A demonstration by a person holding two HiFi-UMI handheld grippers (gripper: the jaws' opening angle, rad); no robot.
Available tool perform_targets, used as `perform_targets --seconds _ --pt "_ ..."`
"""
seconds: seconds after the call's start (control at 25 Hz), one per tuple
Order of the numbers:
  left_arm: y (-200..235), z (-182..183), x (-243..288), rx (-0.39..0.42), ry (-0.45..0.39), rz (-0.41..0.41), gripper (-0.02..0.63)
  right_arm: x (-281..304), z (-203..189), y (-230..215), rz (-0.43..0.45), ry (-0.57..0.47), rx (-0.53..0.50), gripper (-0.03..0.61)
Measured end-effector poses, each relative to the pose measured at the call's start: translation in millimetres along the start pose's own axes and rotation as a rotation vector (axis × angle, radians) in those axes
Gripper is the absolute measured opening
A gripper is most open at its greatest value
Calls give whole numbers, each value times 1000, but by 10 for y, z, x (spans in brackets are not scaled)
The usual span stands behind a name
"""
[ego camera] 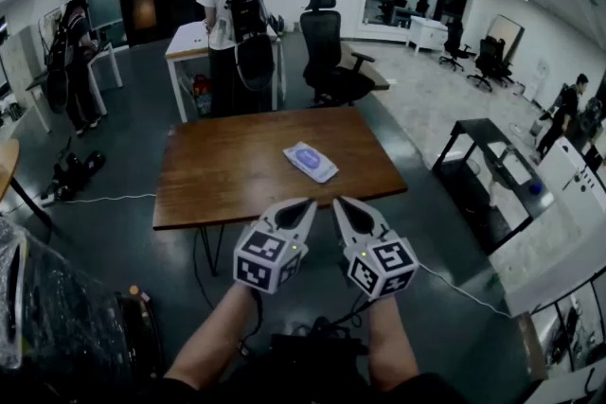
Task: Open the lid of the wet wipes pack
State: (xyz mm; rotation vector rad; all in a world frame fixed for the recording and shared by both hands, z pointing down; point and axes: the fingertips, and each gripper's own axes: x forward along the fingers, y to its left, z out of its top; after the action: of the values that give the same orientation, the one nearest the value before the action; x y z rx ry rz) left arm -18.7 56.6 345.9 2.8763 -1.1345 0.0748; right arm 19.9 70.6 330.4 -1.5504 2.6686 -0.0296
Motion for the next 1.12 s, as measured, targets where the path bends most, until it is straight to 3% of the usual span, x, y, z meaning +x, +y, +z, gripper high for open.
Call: perform_targets --seconds 0.68,1.12 --pt "-35 -22 116 17 25 8 6 -5 -34 -131 7 17 4 11" --pt "255 -116 692 14 68 53 6 395 -121 -592 62 29 19 11"
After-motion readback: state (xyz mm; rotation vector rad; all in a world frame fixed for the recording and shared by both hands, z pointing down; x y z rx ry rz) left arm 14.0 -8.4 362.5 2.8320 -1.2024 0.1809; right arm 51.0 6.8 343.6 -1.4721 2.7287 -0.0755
